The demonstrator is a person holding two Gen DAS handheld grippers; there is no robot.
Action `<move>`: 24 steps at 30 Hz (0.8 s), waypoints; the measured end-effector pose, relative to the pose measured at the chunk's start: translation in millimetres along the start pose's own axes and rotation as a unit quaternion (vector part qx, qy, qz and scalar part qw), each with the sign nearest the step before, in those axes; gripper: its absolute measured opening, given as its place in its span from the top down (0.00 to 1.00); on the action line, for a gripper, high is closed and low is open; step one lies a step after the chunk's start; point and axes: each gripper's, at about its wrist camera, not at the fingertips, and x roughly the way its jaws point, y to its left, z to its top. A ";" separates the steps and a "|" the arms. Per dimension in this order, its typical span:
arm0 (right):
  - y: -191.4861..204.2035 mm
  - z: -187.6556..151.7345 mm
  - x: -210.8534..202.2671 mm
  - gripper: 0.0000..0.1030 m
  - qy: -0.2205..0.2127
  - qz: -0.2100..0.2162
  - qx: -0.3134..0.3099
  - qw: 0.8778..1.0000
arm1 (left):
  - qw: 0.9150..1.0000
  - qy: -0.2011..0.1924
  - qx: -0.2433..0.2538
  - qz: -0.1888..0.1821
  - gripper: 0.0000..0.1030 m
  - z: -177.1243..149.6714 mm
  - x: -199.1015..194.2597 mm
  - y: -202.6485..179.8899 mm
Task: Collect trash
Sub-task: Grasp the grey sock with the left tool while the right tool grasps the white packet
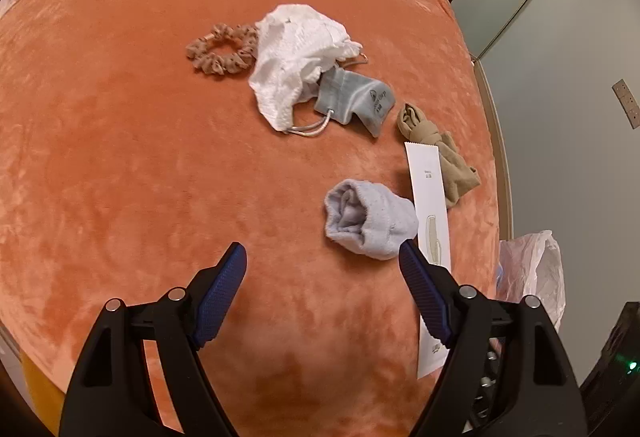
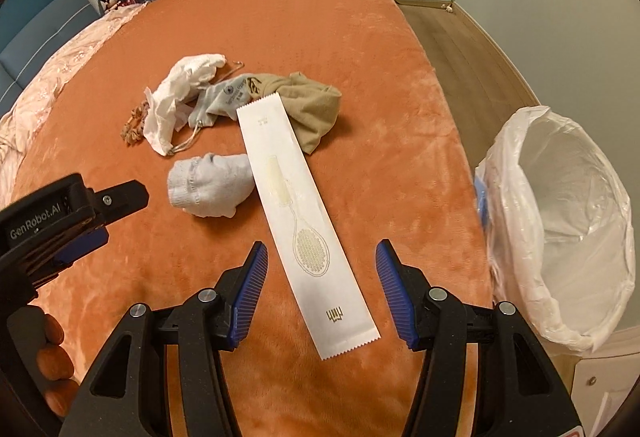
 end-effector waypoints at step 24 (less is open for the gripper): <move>6.1 3.3 56.0 0.67 0.044 0.014 0.004 0.999 | 0.998 0.049 0.019 -0.039 0.60 21.1 55.2 -36.9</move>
